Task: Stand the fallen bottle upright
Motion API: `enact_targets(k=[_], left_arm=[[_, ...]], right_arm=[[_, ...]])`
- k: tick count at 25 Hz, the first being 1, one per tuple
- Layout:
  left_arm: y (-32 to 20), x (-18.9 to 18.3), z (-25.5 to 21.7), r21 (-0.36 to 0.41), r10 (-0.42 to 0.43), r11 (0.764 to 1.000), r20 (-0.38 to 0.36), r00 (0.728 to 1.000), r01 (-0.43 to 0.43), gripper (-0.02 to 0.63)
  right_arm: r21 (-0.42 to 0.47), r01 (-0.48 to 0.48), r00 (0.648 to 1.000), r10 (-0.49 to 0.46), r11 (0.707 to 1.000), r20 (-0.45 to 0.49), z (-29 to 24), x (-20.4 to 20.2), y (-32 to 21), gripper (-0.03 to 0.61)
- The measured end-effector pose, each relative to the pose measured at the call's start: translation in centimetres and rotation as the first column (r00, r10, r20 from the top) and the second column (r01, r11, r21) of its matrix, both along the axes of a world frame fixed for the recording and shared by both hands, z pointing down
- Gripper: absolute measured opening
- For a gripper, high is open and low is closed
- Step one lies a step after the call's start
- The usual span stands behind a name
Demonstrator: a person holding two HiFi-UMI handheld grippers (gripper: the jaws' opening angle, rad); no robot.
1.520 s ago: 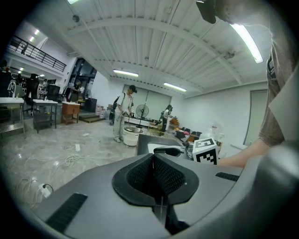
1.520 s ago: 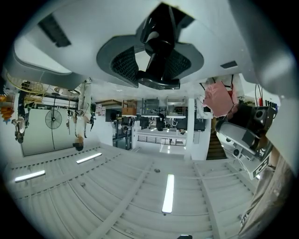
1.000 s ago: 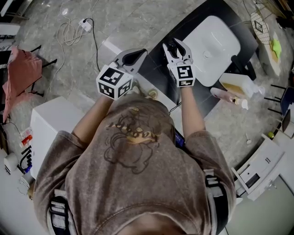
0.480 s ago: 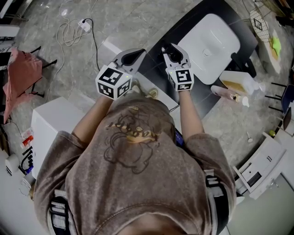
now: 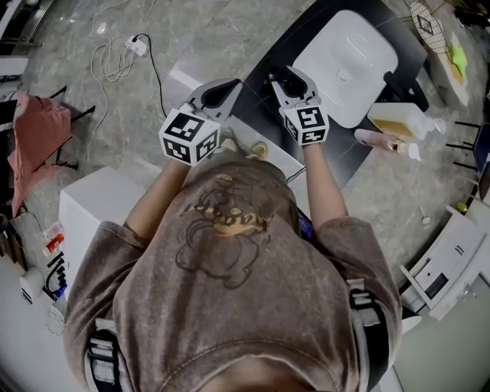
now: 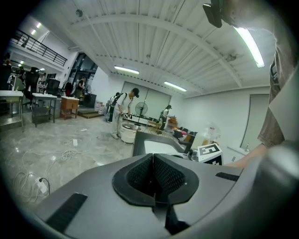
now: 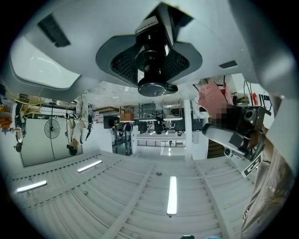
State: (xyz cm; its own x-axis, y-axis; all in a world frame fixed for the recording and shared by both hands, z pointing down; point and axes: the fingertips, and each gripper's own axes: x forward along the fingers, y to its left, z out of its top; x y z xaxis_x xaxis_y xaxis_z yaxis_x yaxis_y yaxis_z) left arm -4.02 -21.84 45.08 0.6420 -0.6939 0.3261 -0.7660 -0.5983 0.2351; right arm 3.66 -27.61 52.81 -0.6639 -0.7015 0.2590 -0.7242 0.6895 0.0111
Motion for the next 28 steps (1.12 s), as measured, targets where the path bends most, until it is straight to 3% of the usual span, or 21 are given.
enact_targets(k=[7,12,17,28], left_arm=[[0.3,0.2,-0.7,0.019,0.028,0.999,-0.017,0.999,-0.027,0.018],[0.0,1.1,-2.3,0.059,0.070,0.996,-0.041,0.997,-0.067,0.018],[-0.3,2.1,-4.1,0.104,0.128,0.987,-0.055,0.990,-0.122,0.018],[-0.6,4.8,-7.0,0.173,0.247,0.956,-0.028,0.969,-0.239,0.020]], right_arm=[[-0.049,0.017,1.000,-0.017,0.999,-0.019,-0.5,0.9,1.7,0.196],[-0.095,-0.014,1.000,0.012,0.995,-0.025,-1.4,2.5,2.8,0.206],[-0.072,-0.063,0.998,0.061,0.995,-0.031,-4.1,4.7,3.8,0.206],[-0.029,-0.248,0.959,0.249,0.968,0.135,-12.1,10.9,8.0,0.202]])
